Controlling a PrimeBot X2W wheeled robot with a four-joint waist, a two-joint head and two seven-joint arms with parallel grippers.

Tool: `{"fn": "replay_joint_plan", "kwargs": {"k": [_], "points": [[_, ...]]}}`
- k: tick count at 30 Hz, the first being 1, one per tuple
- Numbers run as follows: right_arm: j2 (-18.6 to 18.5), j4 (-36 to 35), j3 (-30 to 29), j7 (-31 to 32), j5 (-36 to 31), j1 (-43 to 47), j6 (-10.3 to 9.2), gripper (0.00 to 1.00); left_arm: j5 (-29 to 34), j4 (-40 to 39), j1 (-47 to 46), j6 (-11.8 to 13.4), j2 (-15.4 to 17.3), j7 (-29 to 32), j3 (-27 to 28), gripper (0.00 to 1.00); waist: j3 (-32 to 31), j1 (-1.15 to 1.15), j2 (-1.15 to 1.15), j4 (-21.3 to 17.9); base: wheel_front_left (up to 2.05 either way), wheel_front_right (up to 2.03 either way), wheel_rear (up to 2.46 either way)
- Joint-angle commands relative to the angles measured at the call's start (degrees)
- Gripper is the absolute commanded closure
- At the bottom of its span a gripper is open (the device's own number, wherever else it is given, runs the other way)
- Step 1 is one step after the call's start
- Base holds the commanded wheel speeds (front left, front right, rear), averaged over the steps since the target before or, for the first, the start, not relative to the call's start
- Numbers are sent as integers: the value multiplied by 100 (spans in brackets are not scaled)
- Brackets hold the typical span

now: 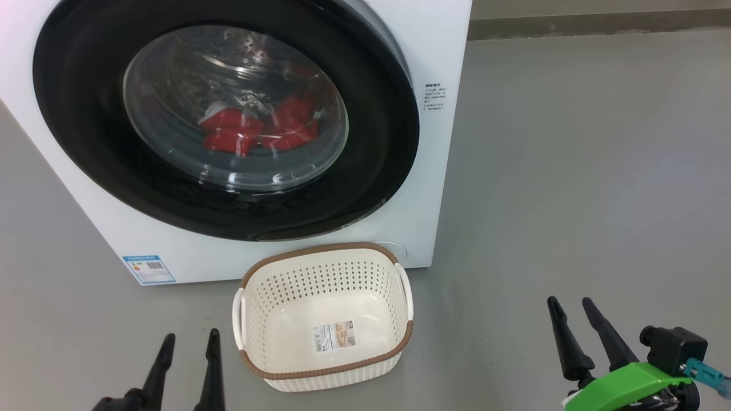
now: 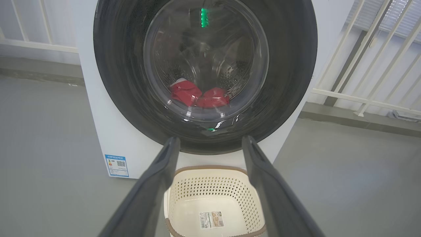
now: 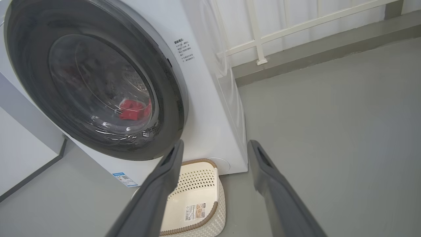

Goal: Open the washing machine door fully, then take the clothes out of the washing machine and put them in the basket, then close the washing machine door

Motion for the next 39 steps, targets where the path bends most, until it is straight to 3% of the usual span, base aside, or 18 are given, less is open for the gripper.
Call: {"fn": "replay_joint_plan", "kwargs": {"k": [1,20,39], "points": [[-91,-121,79,-117,-199,12,38,0,252,-165,-32,29,72,-112,126,0,-4,0,0,-4,0,0,0],[-70,-47,-29,-426,-1195,144,45,0,1255,44,70,41,90,-417,134,0,-3,0,0,-46,0,0,0],[37,-111,-200,-429,-1272,233,45,0,1028,219,69,-38,90,-420,201,0,-5,0,0,-65,0,0,0]]}}
